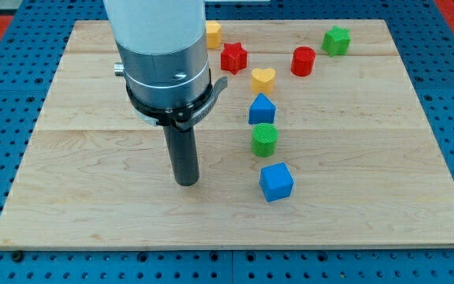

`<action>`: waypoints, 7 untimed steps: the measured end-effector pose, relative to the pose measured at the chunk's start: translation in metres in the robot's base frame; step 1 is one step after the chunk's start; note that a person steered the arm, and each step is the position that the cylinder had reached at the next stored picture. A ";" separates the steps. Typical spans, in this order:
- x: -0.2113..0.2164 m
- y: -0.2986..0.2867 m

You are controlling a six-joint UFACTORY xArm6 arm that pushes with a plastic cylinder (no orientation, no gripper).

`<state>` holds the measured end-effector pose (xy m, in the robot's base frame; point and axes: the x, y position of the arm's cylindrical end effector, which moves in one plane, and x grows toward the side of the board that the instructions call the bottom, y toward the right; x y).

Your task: Place the yellow heart parallel to the red circle

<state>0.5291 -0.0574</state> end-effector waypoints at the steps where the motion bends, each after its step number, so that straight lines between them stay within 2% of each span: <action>1: 0.000 0.000; 2: -0.009 -0.004; 3: -0.070 -0.003; 5: -0.136 0.003; 6: -0.165 0.024; 7: -0.188 0.069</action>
<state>0.3415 0.0115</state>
